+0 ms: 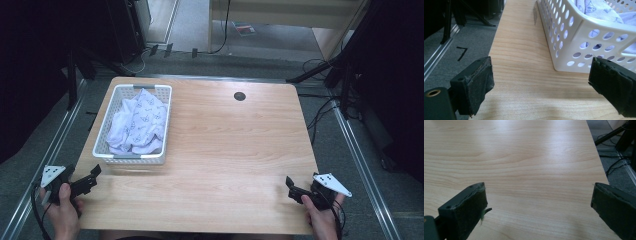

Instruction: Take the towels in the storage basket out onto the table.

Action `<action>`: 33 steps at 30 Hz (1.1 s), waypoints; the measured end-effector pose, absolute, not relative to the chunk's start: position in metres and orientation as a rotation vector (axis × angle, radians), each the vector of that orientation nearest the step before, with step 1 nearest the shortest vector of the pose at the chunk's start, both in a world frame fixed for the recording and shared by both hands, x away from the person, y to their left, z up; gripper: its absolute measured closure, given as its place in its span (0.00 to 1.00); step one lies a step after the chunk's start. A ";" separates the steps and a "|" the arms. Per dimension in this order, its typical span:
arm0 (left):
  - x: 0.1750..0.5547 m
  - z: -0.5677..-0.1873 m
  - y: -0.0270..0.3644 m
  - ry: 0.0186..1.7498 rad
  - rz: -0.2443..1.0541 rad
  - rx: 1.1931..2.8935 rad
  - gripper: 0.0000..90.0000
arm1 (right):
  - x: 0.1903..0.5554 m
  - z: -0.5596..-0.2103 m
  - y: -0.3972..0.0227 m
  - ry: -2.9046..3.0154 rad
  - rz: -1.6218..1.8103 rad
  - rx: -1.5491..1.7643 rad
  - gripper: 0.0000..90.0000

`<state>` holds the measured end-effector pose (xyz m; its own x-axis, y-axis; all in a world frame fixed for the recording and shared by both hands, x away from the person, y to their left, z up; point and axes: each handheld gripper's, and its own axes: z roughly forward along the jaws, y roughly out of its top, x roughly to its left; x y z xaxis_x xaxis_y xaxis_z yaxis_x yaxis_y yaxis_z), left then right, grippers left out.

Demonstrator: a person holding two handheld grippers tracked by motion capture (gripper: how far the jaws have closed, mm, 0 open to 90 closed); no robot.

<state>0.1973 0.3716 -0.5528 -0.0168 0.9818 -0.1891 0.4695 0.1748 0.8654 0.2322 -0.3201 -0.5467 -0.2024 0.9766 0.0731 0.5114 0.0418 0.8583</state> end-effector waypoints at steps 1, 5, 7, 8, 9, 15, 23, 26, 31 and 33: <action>0.197 -0.553 0.372 1.617 0.771 1.415 0.07 | 0.232 -0.547 -0.320 1.762 1.079 1.507 0.01; 0.197 -0.553 0.371 1.617 0.774 1.416 0.07 | 0.231 -0.547 -0.321 1.761 1.080 1.508 0.01; 0.197 -0.553 0.372 1.617 0.774 1.410 0.07 | 0.231 -0.547 -0.320 1.765 1.078 1.500 0.01; 0.197 -0.553 0.372 1.618 0.776 1.408 0.07 | 0.231 -0.547 -0.320 1.764 1.076 1.504 0.01; 0.197 -0.553 0.372 1.620 0.778 1.407 0.07 | 0.231 -0.547 -0.320 1.765 1.077 1.506 0.01; 0.198 -0.551 0.375 1.639 0.770 1.386 0.07 | 0.232 -0.547 -0.321 1.762 1.080 1.513 0.01; 0.195 -0.535 0.381 1.619 0.736 1.380 0.07 | 0.233 -0.547 -0.322 1.747 1.078 1.533 0.01; 0.199 -0.523 0.375 1.601 0.743 1.438 0.07 | 0.233 -0.547 -0.322 1.752 1.078 1.535 0.01; 0.209 -0.500 0.366 1.567 0.729 1.488 0.07 | 0.233 -0.547 -0.322 1.751 1.083 1.534 0.01; 0.214 -0.489 0.364 1.562 0.715 1.500 0.05 | 0.232 -0.547 -0.322 1.753 1.086 1.535 0.01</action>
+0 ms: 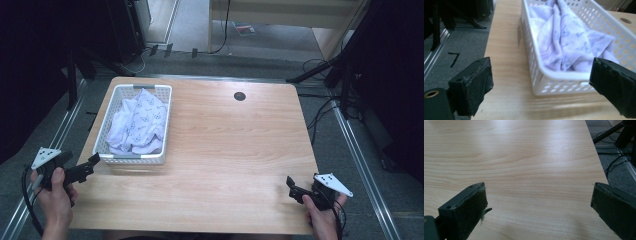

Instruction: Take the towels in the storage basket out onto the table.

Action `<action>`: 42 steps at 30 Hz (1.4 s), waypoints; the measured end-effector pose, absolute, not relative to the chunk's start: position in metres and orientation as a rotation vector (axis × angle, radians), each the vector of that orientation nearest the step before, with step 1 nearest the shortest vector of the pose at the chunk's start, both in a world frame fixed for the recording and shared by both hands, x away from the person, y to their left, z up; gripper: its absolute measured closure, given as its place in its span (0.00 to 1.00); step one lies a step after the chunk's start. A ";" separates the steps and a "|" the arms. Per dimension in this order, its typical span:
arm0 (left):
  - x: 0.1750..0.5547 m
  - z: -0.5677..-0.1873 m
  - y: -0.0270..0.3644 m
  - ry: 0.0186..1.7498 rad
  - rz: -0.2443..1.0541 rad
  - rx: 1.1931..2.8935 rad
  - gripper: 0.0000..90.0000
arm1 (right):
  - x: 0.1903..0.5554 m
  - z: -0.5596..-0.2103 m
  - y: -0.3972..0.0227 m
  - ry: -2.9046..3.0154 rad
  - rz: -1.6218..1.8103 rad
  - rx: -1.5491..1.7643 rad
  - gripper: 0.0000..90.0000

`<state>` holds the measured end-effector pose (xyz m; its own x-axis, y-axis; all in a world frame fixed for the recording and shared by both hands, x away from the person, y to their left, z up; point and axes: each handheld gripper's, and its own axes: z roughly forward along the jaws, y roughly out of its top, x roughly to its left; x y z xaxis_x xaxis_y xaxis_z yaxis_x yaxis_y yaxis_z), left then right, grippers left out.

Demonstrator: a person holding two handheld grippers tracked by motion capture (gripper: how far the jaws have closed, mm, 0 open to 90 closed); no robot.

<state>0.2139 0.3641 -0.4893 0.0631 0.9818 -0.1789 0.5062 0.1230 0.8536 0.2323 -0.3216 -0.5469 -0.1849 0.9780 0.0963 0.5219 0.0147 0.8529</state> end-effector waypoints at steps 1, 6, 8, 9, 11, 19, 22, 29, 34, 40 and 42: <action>0.220 -0.480 0.362 1.557 0.702 1.518 0.05 | 0.232 -0.547 -0.322 1.755 1.087 1.535 0.01; 0.235 -0.464 0.357 1.561 0.685 1.580 0.03 | 0.232 -0.547 -0.321 1.757 1.088 1.535 0.01; 0.241 -0.458 0.354 1.561 0.668 1.599 0.02 | 0.232 -0.547 -0.322 1.759 1.090 1.534 0.01; 0.245 -0.455 0.353 1.559 0.660 1.609 0.02 | 0.232 -0.547 -0.322 1.760 1.090 1.535 0.01; 0.253 -0.450 0.350 1.554 0.640 1.643 0.00 | 0.233 -0.547 -0.322 1.761 1.091 1.534 0.01; 0.281 -0.440 0.333 1.548 0.572 1.754 0.00 | 0.233 -0.547 -0.322 1.767 1.091 1.533 0.01; 0.293 -0.437 0.325 1.543 0.555 1.798 0.00 | 0.233 -0.547 -0.322 1.770 1.090 1.532 0.01; 0.320 -0.442 0.310 1.554 0.493 1.857 0.00 | 0.233 -0.547 -0.322 1.770 1.092 1.533 0.01; 0.338 -0.451 0.300 1.565 0.417 1.900 0.00 | 0.233 -0.547 -0.322 1.773 1.095 1.532 0.01; 0.358 -0.460 0.292 1.596 0.373 1.930 0.00 | 0.233 -0.547 -0.322 1.774 1.098 1.535 0.01; 0.365 -0.462 0.291 1.607 0.353 1.931 0.00 | 0.233 -0.547 -0.322 1.775 1.099 1.535 0.01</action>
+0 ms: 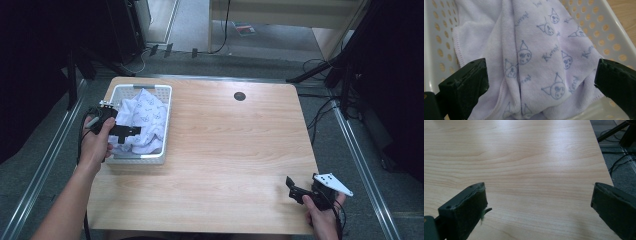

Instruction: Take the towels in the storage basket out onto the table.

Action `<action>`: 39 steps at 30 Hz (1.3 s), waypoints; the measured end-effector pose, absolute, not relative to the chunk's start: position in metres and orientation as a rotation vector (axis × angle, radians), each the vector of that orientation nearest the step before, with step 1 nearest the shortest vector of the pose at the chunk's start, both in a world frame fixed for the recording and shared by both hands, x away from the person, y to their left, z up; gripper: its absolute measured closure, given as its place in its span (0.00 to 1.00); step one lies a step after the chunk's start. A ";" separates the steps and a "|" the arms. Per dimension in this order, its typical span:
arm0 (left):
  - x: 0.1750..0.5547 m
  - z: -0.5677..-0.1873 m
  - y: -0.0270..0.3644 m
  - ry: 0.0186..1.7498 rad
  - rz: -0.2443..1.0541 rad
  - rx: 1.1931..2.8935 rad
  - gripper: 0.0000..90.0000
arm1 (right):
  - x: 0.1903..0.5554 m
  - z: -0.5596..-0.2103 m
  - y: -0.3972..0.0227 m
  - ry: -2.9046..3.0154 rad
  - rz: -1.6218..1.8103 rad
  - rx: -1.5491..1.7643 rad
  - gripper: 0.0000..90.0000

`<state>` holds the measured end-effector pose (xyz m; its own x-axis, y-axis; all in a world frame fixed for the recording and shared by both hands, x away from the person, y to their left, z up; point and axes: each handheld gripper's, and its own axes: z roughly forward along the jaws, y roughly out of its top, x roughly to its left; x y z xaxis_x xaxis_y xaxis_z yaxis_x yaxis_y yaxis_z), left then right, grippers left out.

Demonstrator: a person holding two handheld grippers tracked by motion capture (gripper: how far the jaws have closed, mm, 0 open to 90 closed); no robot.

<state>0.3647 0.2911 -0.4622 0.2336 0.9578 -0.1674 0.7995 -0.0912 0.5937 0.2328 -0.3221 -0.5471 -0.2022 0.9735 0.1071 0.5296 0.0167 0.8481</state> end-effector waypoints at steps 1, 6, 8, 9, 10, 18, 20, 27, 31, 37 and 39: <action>0.368 -0.464 0.290 1.618 0.354 1.935 0.00 | 0.233 -0.547 -0.322 1.777 1.102 1.535 0.01; 0.385 -0.474 0.287 1.635 0.296 1.990 0.00 | 0.233 -0.547 -0.322 1.774 1.101 1.541 0.01; 0.390 -0.476 0.288 1.648 0.289 1.986 0.03 | 0.233 -0.547 -0.322 1.774 1.102 1.544 0.01; 0.393 -0.477 0.289 1.657 0.283 1.989 0.04 | 0.233 -0.547 -0.323 1.774 1.102 1.547 0.01; 0.396 -0.478 0.290 1.663 0.282 1.981 0.04 | 0.233 -0.547 -0.323 1.775 1.106 1.546 0.01; 0.415 -0.489 0.286 1.709 0.235 2.049 0.01 | 0.233 -0.547 -0.323 1.780 1.112 1.544 0.01; 0.419 -0.488 0.283 1.704 0.231 2.054 0.01 | 0.233 -0.547 -0.323 1.780 1.112 1.545 0.01; 0.427 -0.514 0.264 1.765 0.191 2.187 0.00 | 0.234 -0.547 -0.323 1.787 1.108 1.544 0.01; 0.427 -0.518 0.261 1.758 0.220 2.205 0.00 | 0.234 -0.547 -0.323 1.787 1.109 1.544 0.01; 0.427 -0.519 0.262 1.744 0.203 2.208 0.00 | 0.234 -0.547 -0.323 1.789 1.097 1.553 0.01; 0.428 -0.519 0.262 1.750 0.199 2.211 0.00 | 0.235 -0.548 -0.323 1.789 1.093 1.554 0.02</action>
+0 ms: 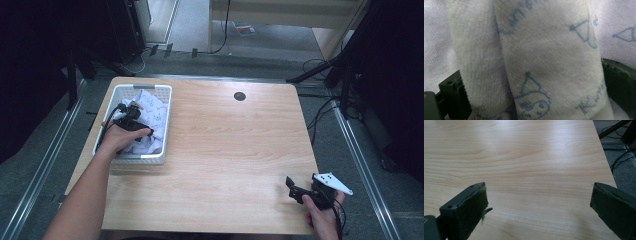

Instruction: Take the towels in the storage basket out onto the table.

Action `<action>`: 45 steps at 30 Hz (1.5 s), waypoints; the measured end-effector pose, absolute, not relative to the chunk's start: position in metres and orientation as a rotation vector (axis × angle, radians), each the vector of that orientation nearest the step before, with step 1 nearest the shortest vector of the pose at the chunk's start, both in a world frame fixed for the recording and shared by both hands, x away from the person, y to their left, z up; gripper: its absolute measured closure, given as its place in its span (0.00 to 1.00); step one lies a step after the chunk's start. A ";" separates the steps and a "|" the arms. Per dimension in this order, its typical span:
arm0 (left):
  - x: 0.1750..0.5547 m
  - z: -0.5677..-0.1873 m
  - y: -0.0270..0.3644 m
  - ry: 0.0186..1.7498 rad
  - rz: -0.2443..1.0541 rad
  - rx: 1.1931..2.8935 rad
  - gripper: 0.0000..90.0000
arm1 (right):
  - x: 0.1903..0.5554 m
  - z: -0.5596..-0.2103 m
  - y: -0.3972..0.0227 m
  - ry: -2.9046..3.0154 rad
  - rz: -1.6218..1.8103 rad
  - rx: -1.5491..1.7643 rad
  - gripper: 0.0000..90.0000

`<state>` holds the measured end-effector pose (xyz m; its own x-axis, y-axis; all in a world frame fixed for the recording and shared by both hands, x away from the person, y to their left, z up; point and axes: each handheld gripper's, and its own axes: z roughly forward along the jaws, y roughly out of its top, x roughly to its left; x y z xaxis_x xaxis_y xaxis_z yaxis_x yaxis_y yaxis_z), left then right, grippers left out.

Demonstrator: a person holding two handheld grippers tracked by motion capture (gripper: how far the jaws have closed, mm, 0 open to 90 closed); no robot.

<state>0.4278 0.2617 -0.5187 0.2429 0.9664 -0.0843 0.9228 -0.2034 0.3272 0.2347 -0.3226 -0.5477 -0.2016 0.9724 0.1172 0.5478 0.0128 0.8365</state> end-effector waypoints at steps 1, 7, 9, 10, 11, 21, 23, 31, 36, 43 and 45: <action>0.428 -0.519 0.261 1.749 0.206 2.211 0.00 | 0.235 -0.548 -0.323 1.790 1.091 1.556 0.02; 0.426 -0.514 0.258 1.754 0.219 2.240 0.12 | 0.236 -0.548 -0.322 1.794 1.083 1.562 0.02; 0.426 -0.511 0.258 1.752 0.215 2.233 0.26 | 0.235 -0.548 -0.322 1.790 1.081 1.562 0.04; 0.424 -0.508 0.258 1.748 0.217 2.210 0.43 | 0.235 -0.548 -0.322 1.788 1.076 1.562 0.04; 0.424 -0.508 0.258 1.748 0.217 2.210 0.55 | 0.235 -0.548 -0.322 1.788 1.076 1.562 0.04; 0.425 -0.506 0.263 1.749 0.137 2.150 0.80 | 0.235 -0.548 -0.321 1.795 1.067 1.554 0.08; 0.424 -0.504 0.264 1.745 0.134 2.146 0.80 | 0.235 -0.548 -0.321 1.795 1.069 1.551 0.08; 0.418 -0.486 0.268 1.698 0.113 2.121 0.82 | 0.236 -0.548 -0.321 1.801 1.069 1.559 0.08; 0.415 -0.466 0.275 1.644 0.115 2.096 0.82 | 0.236 -0.548 -0.321 1.804 1.067 1.558 0.08; 0.410 -0.440 0.282 1.618 0.148 2.056 0.82 | 0.236 -0.548 -0.321 1.805 1.064 1.554 0.08; 0.409 -0.433 0.282 1.620 0.168 2.047 0.82 | 0.236 -0.548 -0.321 1.806 1.066 1.549 0.09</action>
